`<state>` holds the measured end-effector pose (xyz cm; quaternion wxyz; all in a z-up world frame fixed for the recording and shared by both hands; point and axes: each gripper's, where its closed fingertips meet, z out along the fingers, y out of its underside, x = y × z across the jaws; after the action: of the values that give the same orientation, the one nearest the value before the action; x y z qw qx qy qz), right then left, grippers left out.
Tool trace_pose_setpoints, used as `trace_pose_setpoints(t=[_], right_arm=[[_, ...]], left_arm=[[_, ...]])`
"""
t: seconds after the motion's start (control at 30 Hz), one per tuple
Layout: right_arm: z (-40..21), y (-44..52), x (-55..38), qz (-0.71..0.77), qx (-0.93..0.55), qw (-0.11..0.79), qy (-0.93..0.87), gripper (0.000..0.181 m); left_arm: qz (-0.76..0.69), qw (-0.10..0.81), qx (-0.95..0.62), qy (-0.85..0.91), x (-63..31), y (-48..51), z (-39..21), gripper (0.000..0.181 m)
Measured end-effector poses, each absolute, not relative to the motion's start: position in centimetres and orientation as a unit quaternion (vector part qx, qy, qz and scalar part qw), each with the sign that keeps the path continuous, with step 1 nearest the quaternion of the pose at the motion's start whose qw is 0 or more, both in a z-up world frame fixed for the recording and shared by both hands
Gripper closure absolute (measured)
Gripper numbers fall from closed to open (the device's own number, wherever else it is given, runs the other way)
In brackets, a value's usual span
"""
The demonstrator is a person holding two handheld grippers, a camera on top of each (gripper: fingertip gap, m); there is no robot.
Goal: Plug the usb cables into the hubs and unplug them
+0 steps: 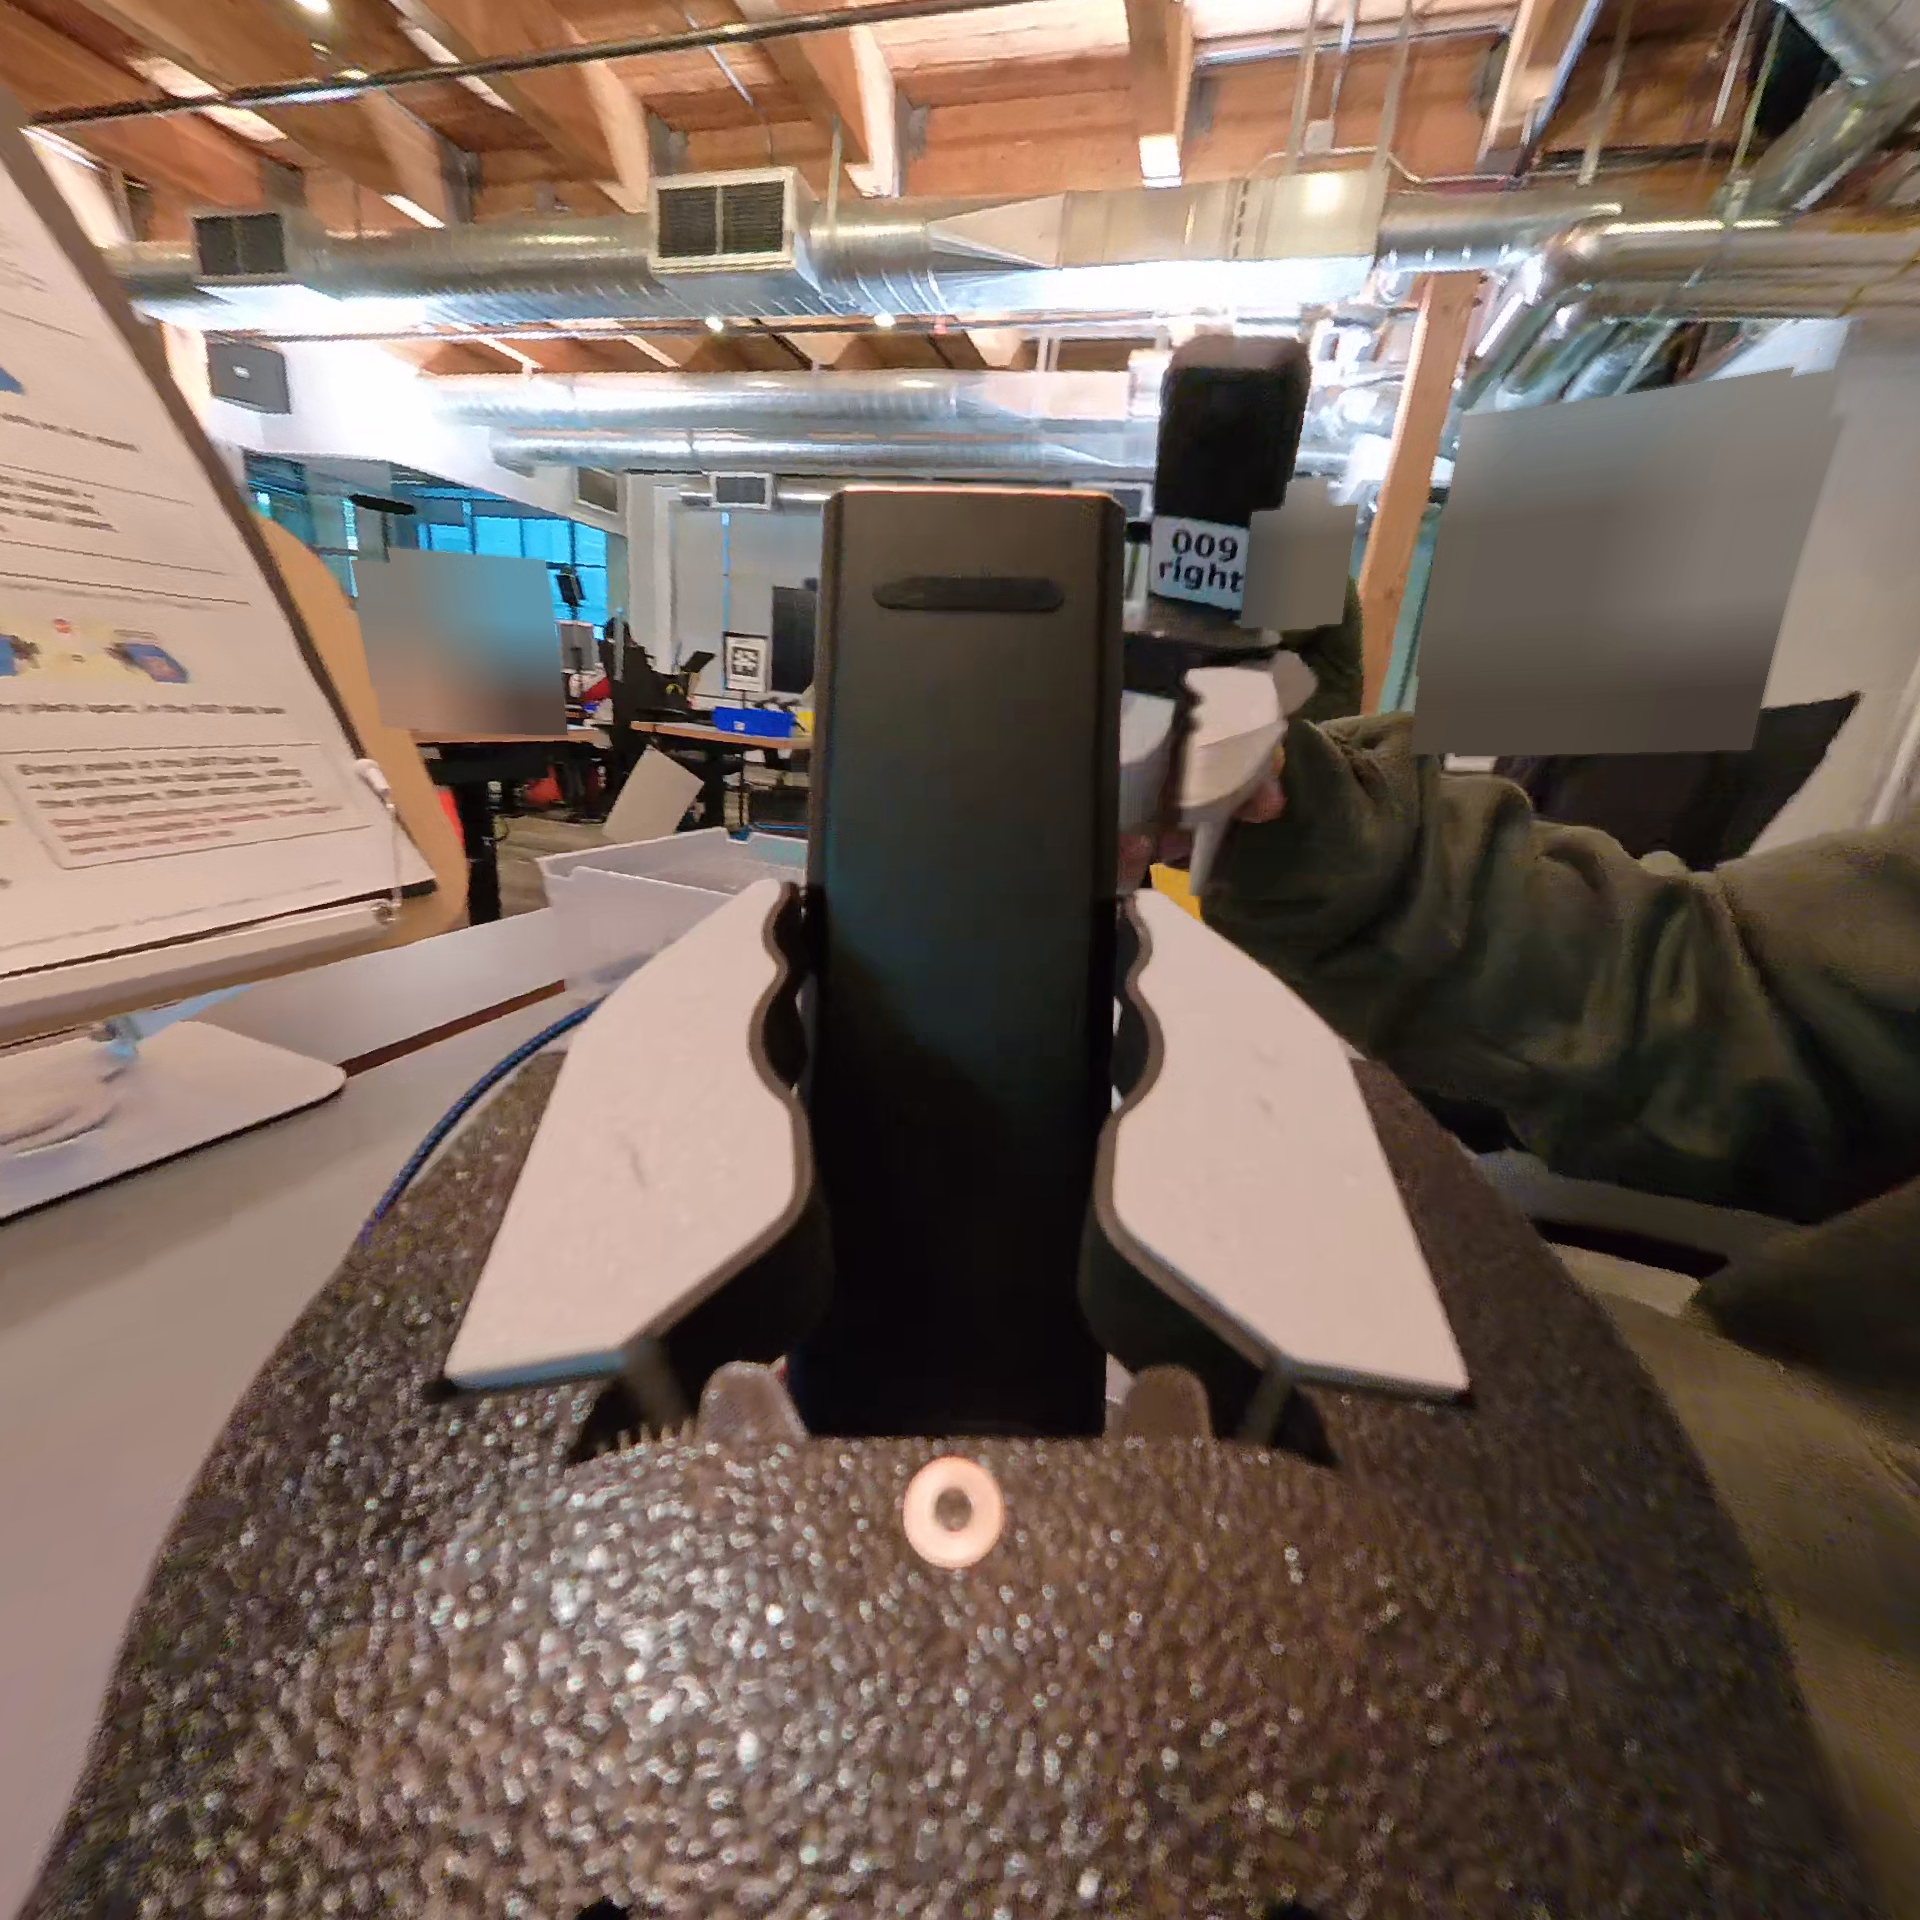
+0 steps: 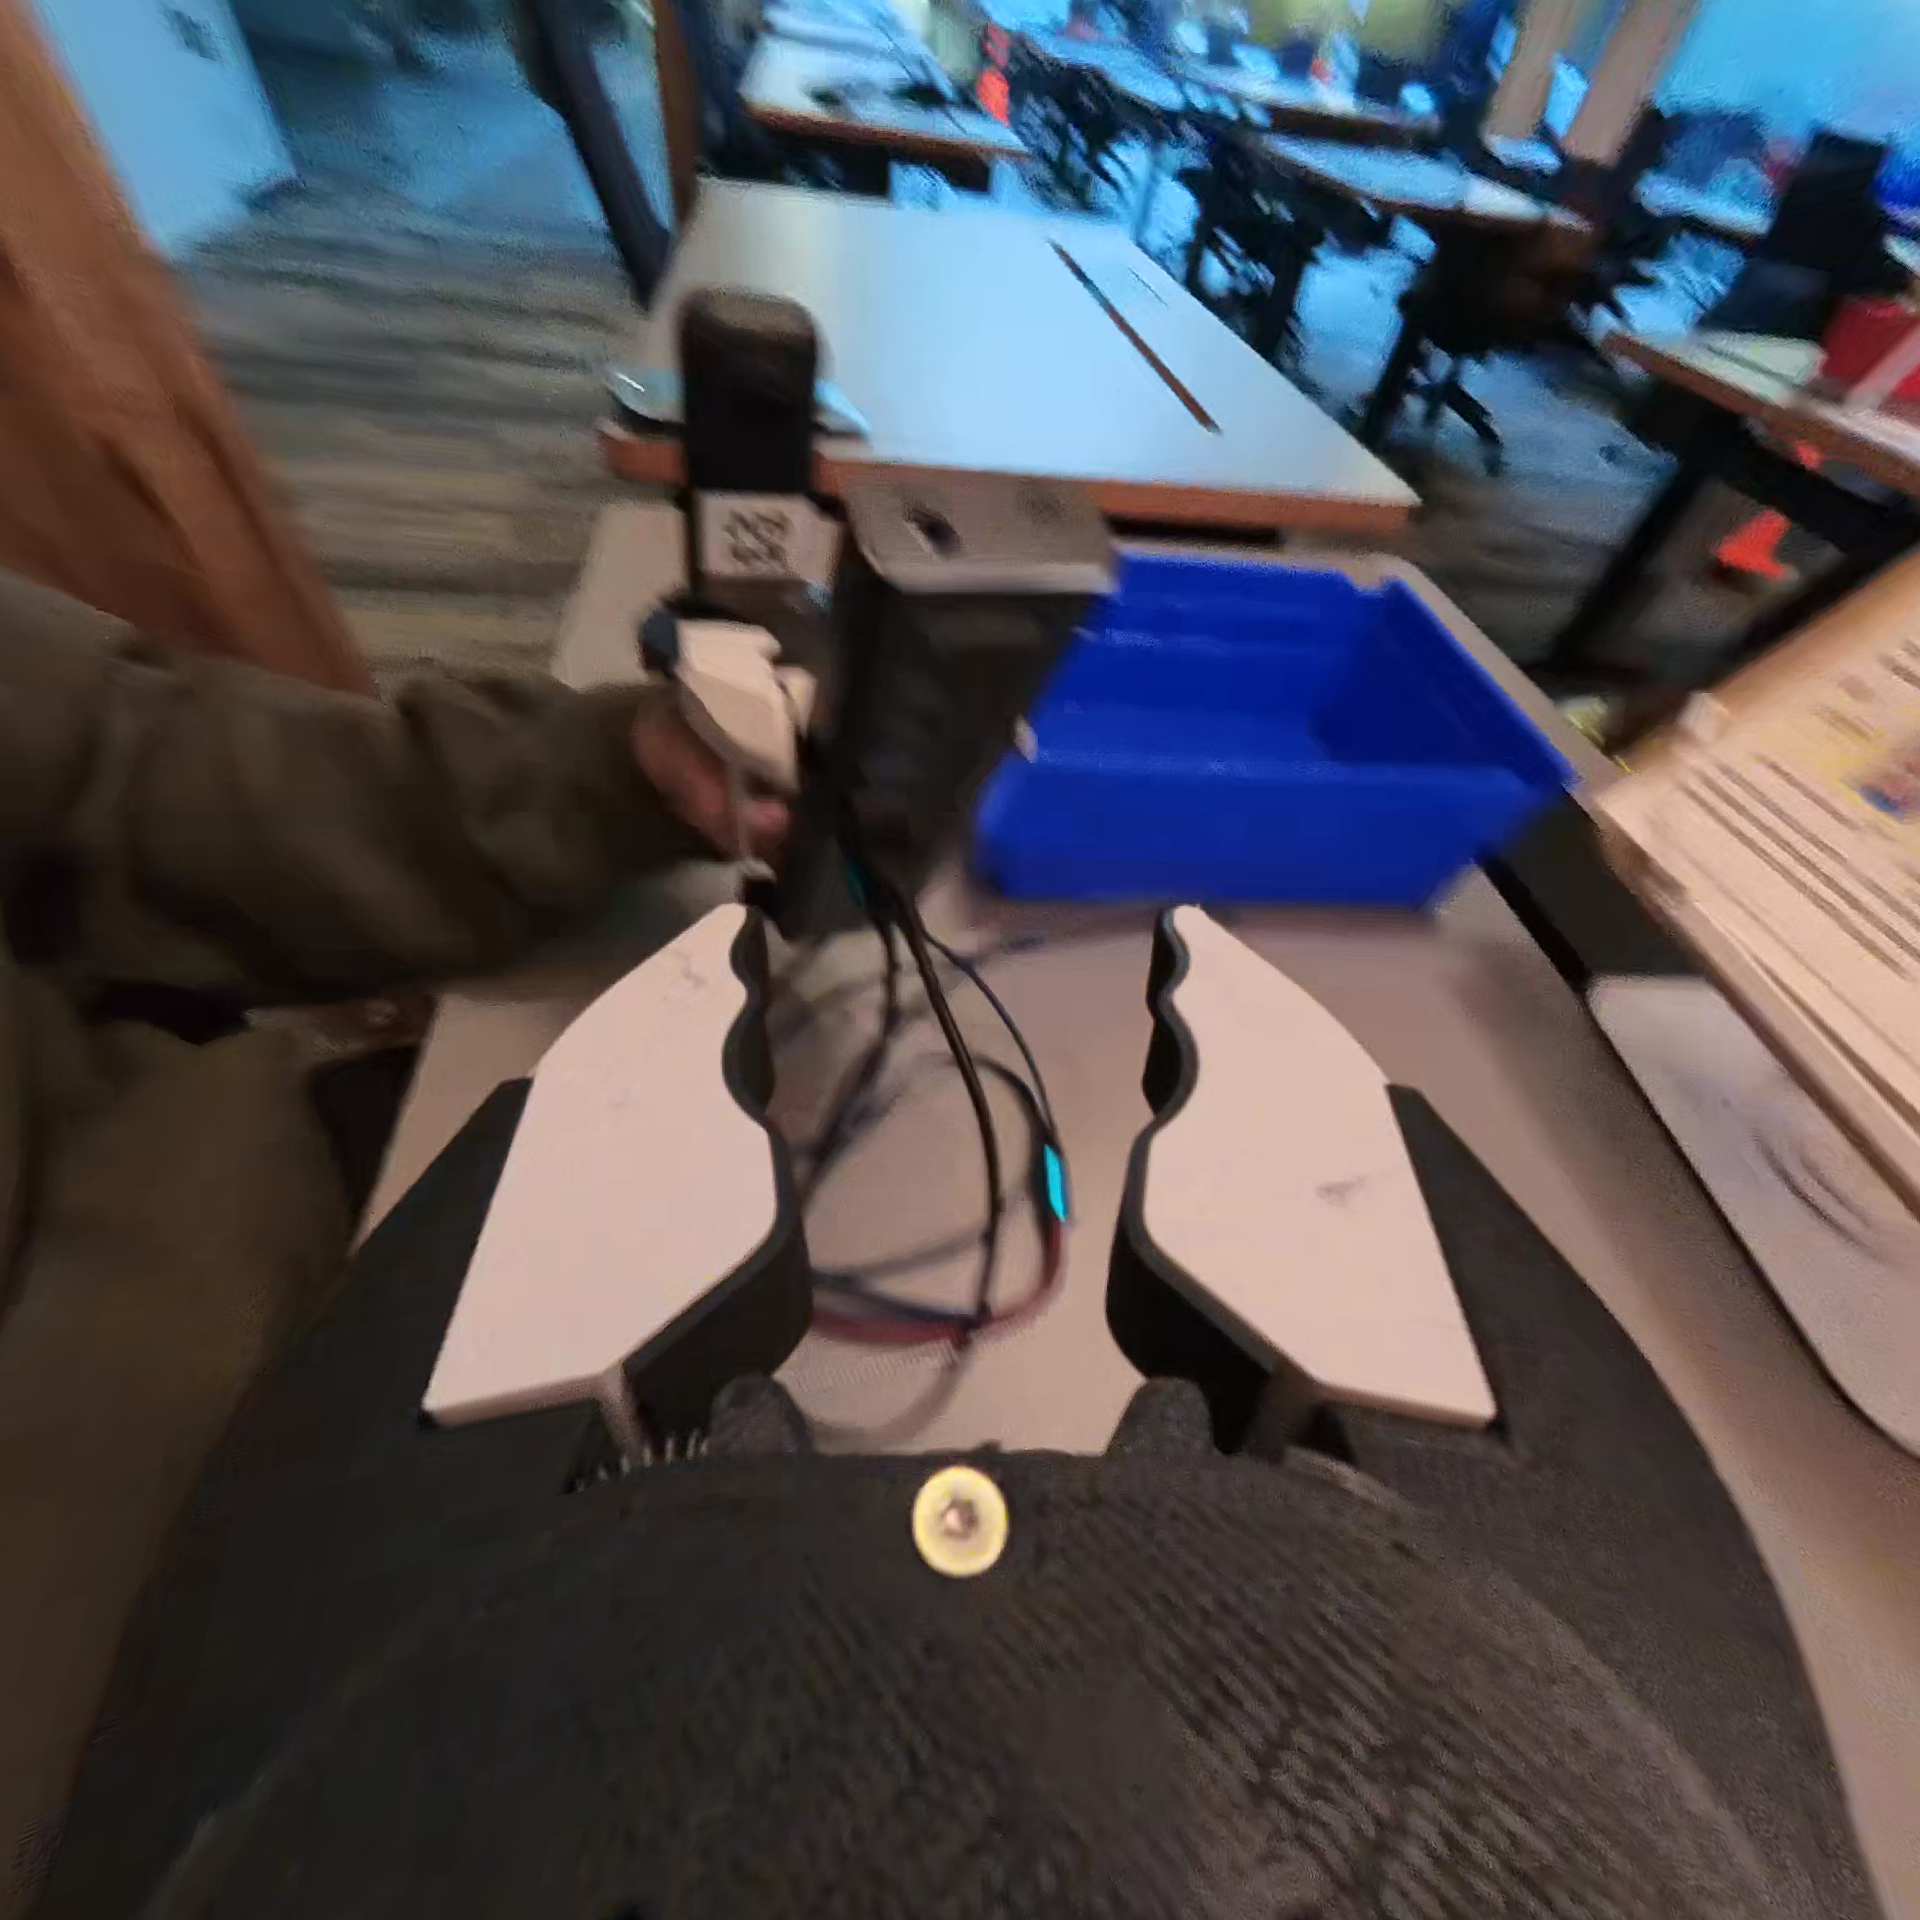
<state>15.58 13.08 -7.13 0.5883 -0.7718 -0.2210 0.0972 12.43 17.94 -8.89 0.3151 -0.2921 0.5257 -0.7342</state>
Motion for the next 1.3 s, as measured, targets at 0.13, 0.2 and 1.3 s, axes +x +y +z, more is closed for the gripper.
trace_pose_setpoints(t=[0.13, 0.2, 1.3], right_arm=[[-5.7, 15.3, 11.4, 0.154, -0.721, 0.63, -0.245, 0.108], [-5.8, 15.5, 10.8, 0.158, -0.714, 0.628, -0.268, 0.121], [-8.0, 17.5, 9.4, 0.134, -0.803, 0.499, -0.298, 0.121]], left_arm=[[-0.72, 0.301, -0.253, 0.572, 12.0, 15.5, -9.4, 0.125], [-0.718, 0.296, -0.233, 0.586, 11.6, 14.5, -9.4, 0.125], [-0.58, 0.266, -0.304, 0.707, 13.6, 12.8, -15.1, 0.118]])
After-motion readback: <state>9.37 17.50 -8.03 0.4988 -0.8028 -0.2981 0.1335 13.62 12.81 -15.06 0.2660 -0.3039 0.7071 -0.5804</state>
